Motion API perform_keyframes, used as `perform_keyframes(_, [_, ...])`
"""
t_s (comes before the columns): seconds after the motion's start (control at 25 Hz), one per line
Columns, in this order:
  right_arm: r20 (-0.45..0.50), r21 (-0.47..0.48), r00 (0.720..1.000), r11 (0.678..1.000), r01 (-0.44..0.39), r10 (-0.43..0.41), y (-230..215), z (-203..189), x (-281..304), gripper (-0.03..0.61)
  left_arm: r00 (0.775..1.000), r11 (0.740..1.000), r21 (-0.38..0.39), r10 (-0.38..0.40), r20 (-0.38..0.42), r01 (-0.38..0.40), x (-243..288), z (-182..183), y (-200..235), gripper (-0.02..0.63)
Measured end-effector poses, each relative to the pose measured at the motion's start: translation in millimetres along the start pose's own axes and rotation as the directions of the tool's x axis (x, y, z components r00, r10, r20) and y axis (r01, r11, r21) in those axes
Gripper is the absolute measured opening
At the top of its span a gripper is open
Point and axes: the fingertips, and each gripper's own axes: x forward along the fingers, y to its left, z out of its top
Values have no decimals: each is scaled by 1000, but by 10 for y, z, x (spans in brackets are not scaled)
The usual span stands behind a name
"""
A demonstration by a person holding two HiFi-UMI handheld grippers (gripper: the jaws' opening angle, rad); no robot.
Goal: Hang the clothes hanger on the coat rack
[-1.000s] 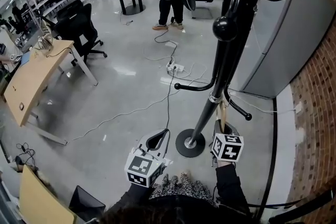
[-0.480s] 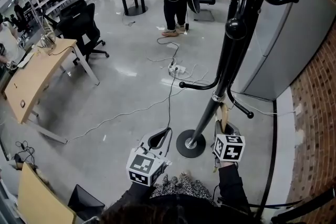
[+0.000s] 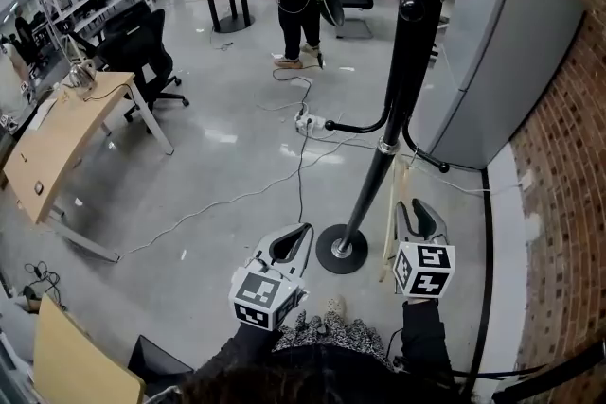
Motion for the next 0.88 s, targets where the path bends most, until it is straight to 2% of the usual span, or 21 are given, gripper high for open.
perform_keyframes(0.16, [85,-10,996,1000,-6,7,180,145,-509,104,1000,1000,4,-29,8,29,-213,-47,-112,3])
perform_keyframes(0.44, [70,-19,998,1000,2,-1,292,-63,-1210,98,997,997,23,-70,44,69,-326,81,-300,3])
perform_keyframes(0.52, [81,1,997,1000,1,-1,276,-91,-1376,36,995,997,26,-78,58,76,-350,125,-389,3])
perform_keyframes(0.6, [82,23,997,1000,5,-7,235,-125,-1512,12,994,996,25,-89,66,88,-372,134,-510,3])
perform_keyframes(0.88, [100,-11,995,1000,9,-8,203,-169,-1978,11,990,993,34,-113,87,111,-623,166,-1021,4])
